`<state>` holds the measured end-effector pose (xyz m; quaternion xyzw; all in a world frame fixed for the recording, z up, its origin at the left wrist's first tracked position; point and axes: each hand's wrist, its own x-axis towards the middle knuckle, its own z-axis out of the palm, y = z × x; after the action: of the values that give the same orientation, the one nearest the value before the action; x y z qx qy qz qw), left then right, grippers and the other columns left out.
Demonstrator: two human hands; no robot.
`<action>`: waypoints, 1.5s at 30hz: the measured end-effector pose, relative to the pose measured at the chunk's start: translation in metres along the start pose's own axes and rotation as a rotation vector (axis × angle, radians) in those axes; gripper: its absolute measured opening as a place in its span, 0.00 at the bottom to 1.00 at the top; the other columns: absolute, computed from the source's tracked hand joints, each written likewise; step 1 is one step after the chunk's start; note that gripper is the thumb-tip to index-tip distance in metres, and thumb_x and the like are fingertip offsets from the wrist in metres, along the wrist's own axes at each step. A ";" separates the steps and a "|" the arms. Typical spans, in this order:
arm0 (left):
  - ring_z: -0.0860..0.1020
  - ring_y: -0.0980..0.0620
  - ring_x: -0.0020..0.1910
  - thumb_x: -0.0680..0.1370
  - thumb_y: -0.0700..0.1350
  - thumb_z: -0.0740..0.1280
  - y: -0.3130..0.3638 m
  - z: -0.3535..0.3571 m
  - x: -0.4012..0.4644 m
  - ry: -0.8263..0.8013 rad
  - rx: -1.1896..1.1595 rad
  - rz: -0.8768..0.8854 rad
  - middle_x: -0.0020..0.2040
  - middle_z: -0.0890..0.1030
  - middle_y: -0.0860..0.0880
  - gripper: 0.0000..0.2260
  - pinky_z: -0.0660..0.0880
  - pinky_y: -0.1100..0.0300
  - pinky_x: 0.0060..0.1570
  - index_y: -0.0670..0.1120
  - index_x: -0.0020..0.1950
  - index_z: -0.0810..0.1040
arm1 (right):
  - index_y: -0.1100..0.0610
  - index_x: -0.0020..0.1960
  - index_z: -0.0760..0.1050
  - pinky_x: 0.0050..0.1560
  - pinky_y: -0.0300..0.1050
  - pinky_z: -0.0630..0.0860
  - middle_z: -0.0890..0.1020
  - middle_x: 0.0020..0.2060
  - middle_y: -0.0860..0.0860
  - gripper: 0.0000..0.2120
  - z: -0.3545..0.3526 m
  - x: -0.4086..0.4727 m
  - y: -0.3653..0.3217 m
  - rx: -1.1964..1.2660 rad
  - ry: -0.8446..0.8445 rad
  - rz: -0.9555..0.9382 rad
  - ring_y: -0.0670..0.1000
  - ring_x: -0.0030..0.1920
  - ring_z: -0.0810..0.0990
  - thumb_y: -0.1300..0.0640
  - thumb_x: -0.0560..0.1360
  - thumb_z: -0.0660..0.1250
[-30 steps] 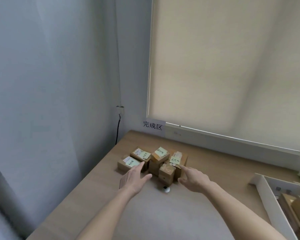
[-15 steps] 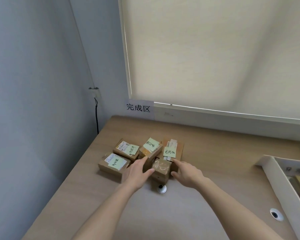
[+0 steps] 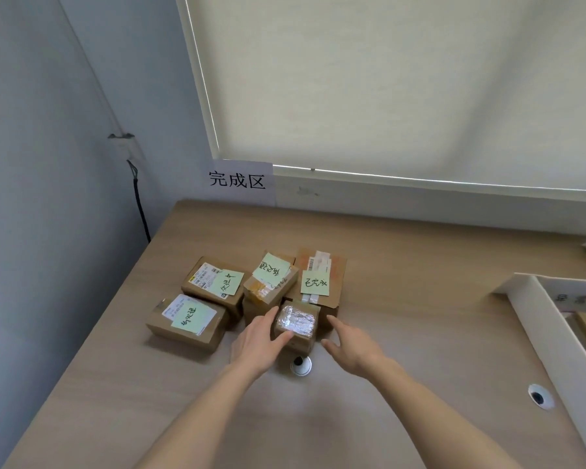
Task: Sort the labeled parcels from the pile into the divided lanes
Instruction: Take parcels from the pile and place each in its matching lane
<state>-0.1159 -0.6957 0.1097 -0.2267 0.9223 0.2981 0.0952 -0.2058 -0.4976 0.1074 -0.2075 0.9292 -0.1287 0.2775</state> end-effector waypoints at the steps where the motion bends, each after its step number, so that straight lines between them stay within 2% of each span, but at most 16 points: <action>1: 0.69 0.49 0.72 0.78 0.65 0.61 -0.004 0.006 0.007 -0.017 -0.008 0.000 0.75 0.67 0.54 0.33 0.71 0.51 0.65 0.58 0.80 0.55 | 0.49 0.83 0.51 0.69 0.53 0.71 0.67 0.77 0.52 0.33 0.007 0.007 0.002 0.023 -0.012 0.007 0.56 0.74 0.68 0.43 0.83 0.59; 4: 0.69 0.48 0.72 0.78 0.66 0.61 -0.011 0.019 0.026 -0.044 -0.017 -0.006 0.75 0.67 0.53 0.33 0.71 0.51 0.65 0.59 0.80 0.55 | 0.49 0.83 0.49 0.69 0.53 0.70 0.68 0.76 0.52 0.33 0.020 0.026 0.004 0.062 -0.012 0.017 0.56 0.74 0.68 0.43 0.83 0.59; 8: 0.70 0.49 0.71 0.78 0.66 0.61 -0.017 0.031 0.048 -0.067 -0.014 -0.012 0.73 0.69 0.53 0.33 0.72 0.52 0.63 0.58 0.80 0.55 | 0.49 0.83 0.49 0.64 0.51 0.72 0.71 0.74 0.53 0.34 0.031 0.048 0.003 0.103 0.009 0.036 0.56 0.71 0.71 0.42 0.83 0.59; 14: 0.70 0.48 0.71 0.80 0.59 0.62 -0.018 0.048 0.074 -0.079 -0.084 0.002 0.73 0.72 0.50 0.30 0.68 0.54 0.65 0.54 0.80 0.57 | 0.50 0.83 0.51 0.64 0.49 0.71 0.74 0.71 0.55 0.33 0.046 0.077 0.005 0.192 0.031 0.044 0.58 0.69 0.74 0.44 0.83 0.61; 17: 0.71 0.48 0.70 0.80 0.58 0.64 -0.022 0.055 0.080 -0.064 -0.122 0.005 0.71 0.73 0.49 0.31 0.68 0.55 0.65 0.53 0.80 0.57 | 0.49 0.83 0.50 0.62 0.49 0.73 0.77 0.69 0.54 0.34 0.052 0.084 0.005 0.246 0.027 0.044 0.57 0.64 0.77 0.46 0.83 0.61; 21: 0.72 0.47 0.68 0.77 0.58 0.68 -0.028 0.061 0.082 -0.056 -0.190 -0.044 0.69 0.75 0.49 0.32 0.70 0.54 0.64 0.55 0.79 0.60 | 0.47 0.82 0.53 0.63 0.51 0.76 0.78 0.68 0.53 0.34 0.056 0.082 0.008 0.400 0.032 0.038 0.56 0.60 0.81 0.50 0.81 0.65; 25: 0.74 0.48 0.66 0.75 0.52 0.73 -0.028 0.065 0.069 -0.036 -0.307 -0.073 0.67 0.77 0.50 0.31 0.71 0.56 0.64 0.54 0.77 0.65 | 0.44 0.79 0.57 0.61 0.53 0.78 0.79 0.64 0.54 0.33 0.061 0.073 0.006 0.459 0.050 0.045 0.55 0.53 0.83 0.54 0.78 0.67; 27: 0.75 0.50 0.62 0.75 0.50 0.73 -0.025 0.064 0.058 -0.023 -0.362 -0.077 0.64 0.78 0.50 0.29 0.72 0.59 0.58 0.55 0.74 0.66 | 0.42 0.75 0.59 0.59 0.55 0.79 0.80 0.61 0.54 0.31 0.063 0.063 0.004 0.482 0.063 0.046 0.54 0.50 0.84 0.54 0.76 0.68; 30: 0.78 0.53 0.54 0.75 0.51 0.72 -0.015 0.056 0.038 0.012 -0.444 -0.081 0.56 0.79 0.52 0.21 0.73 0.59 0.50 0.59 0.64 0.68 | 0.44 0.70 0.62 0.57 0.54 0.79 0.80 0.57 0.53 0.25 0.053 0.039 0.000 0.502 0.101 0.039 0.53 0.49 0.83 0.54 0.77 0.69; 33: 0.79 0.55 0.50 0.75 0.53 0.72 -0.001 0.043 0.015 0.087 -0.523 -0.060 0.51 0.80 0.53 0.15 0.76 0.55 0.50 0.57 0.56 0.68 | 0.46 0.65 0.65 0.55 0.52 0.80 0.81 0.56 0.50 0.21 0.037 0.009 -0.006 0.518 0.172 0.001 0.53 0.52 0.82 0.52 0.77 0.70; 35: 0.78 0.57 0.50 0.75 0.54 0.72 0.011 0.032 -0.005 0.135 -0.559 -0.037 0.50 0.79 0.55 0.15 0.77 0.54 0.51 0.55 0.55 0.68 | 0.45 0.62 0.66 0.51 0.48 0.80 0.81 0.55 0.47 0.18 0.026 -0.012 -0.012 0.556 0.222 -0.021 0.50 0.53 0.82 0.50 0.77 0.70; 38: 0.77 0.56 0.53 0.75 0.55 0.72 0.027 0.015 -0.036 0.193 -0.593 0.022 0.54 0.78 0.55 0.17 0.76 0.54 0.54 0.57 0.59 0.69 | 0.45 0.57 0.68 0.49 0.47 0.80 0.82 0.52 0.42 0.14 0.006 -0.049 -0.023 0.614 0.329 -0.050 0.45 0.51 0.83 0.47 0.78 0.70; 42: 0.74 0.54 0.61 0.76 0.54 0.72 0.043 -0.007 -0.078 0.209 -0.624 0.096 0.62 0.76 0.54 0.27 0.74 0.51 0.62 0.58 0.73 0.67 | 0.49 0.53 0.68 0.54 0.50 0.79 0.79 0.46 0.41 0.09 -0.016 -0.105 -0.034 0.623 0.463 -0.079 0.46 0.49 0.81 0.54 0.80 0.69; 45: 0.72 0.57 0.61 0.76 0.49 0.72 0.056 -0.026 -0.122 0.192 -0.707 0.165 0.63 0.73 0.57 0.28 0.72 0.57 0.62 0.60 0.74 0.67 | 0.50 0.58 0.67 0.55 0.51 0.80 0.81 0.51 0.45 0.14 -0.025 -0.151 -0.042 0.626 0.522 -0.096 0.49 0.50 0.83 0.57 0.78 0.70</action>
<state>-0.0362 -0.6267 0.1964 -0.1973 0.7822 0.5823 -0.1002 -0.0920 -0.4627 0.2126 -0.1165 0.8735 -0.4664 0.0760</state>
